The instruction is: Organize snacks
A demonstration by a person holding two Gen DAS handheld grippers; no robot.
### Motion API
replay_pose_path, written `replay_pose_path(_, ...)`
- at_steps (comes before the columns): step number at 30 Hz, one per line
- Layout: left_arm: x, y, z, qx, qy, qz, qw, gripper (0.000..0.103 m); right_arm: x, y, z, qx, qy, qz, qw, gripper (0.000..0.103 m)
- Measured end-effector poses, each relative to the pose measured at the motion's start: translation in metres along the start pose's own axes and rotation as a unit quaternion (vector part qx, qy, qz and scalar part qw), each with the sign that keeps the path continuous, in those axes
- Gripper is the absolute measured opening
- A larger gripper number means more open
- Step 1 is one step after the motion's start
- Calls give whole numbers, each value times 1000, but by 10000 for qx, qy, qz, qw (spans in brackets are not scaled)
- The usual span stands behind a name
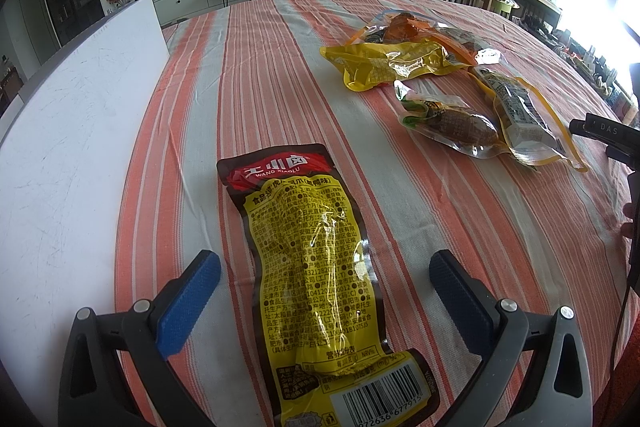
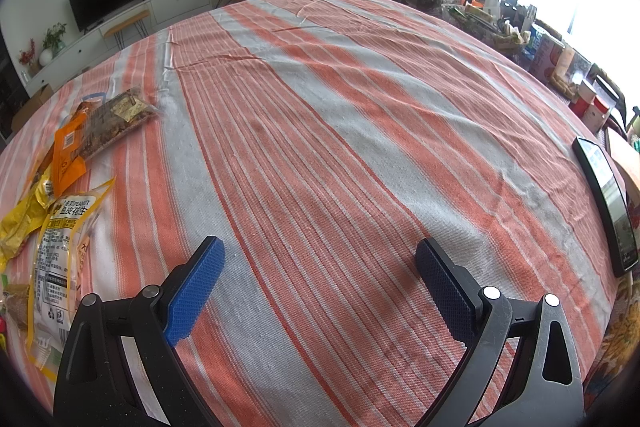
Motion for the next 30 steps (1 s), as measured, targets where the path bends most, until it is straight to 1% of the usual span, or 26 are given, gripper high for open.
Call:
replay_pose_path(6,1,0,0,-33,34,20,10000,103,0,0,0,-25,-20,3,10000,98)
replay_pose_path(7,1,1,0,-52,55,50,10000,103,0,0,0,-175,-117,-73,9998,97)
replay_pose_path(8,1,1,-1,-66,75,70,9999,103,-1,-1,-2,-414,-346,-25,9985,96)
replay_pose_path(9,1,1,-1,-76,91,89,9999,103,-4,-2,-7,-565,-681,185,9959,96)
replay_pose_path(10,1,1,-1,-78,88,92,9999,103,-11,-4,-16,-644,-1151,446,9903,96)
replay_pose_path(11,1,0,0,-80,77,83,9999,103,-26,-6,-27,-728,-1680,614,9812,96)
replay_pose_path(12,1,0,0,-90,66,72,9999,103,-42,-7,-34,-823,-2007,604,9743,96)
replay_pose_path(13,1,-1,0,-118,56,65,9999,103,-68,-8,-42,-983,-2294,421,9674,97)
replay_pose_path(14,2,-1,0,-158,49,73,9998,103,-87,-8,-45,-1088,-2393,223,9646,97)
replay_pose_path(15,2,-1,1,-239,44,84,9997,103,-108,-9,-47,-1150,-2419,-3,9635,97)
replay_pose_path(16,1,-1,1,-328,38,94,9994,103,-127,-10,-46,-1171,-2348,-204,9647,97)
replay_pose_path(18,1,1,1,-507,22,114,9986,103,-154,-9,-32,-1278,-1928,-552,9713,97)
replay_pose_path(19,0,2,1,-569,17,120,9983,102,-161,-5,-22,-1401,-1683,-677,9734,97)
replay_pose_path(20,-1,3,0,-607,18,127,9981,100,-165,0,-12,-1573,-1500,-754,9732,98)
replay_pose_path(21,-2,4,-2,-600,13,145,9981,96,-168,-2,-12,-1425,-1302,-921,9769,96)
replay_pose_path(22,-3,4,-6,-544,35,171,9984,82,-171,-2,-14,-1370,-1202,-1122,9768,94)
replay_pose_path(23,-3,3,-10,-485,46,214,9986,57,-173,0,-14,-1388,-1211,-1253,9749,92)
replay_pose_path(24,-2,2,-14,-464,76,250,9986,51,-172,1,-18,-1316,-1223,-1320,9748,76)
replay_pose_path(25,-2,2,-14,-511,143,255,9983,48,-169,0,-24,-1170,-1261,-1392,9752,65)
replay_pose_path(26,-2,1,-15,-513,163,257,9982,45,-165,-1,-29,-1083,-1307,-1393,9756,58)
replay_pose_path(27,-2,2,-16,-510,212,228,9982,43,-158,1,-33,-1119,-1294,-1371,9757,58)
replay_pose_path(28,-1,2,-18,-523,400,103,9978,41,-154,3,-37,-1121,-1384,-1283,9756,58)
replay_pose_path(30,1,1,-28,-522,807,-201,9952,41,-140,3,-52,-949,-1607,-1056,9767,58)
Point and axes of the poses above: each gripper's, at about its wrist camera, not at the fingertips, and z roughly the way its jaws point, x to its right, y to its underside, the point moved 8 cm from there along z, roughly the way its jaws point, and after that the axes turned 9 degrees about -z, right-handed, at the moved point
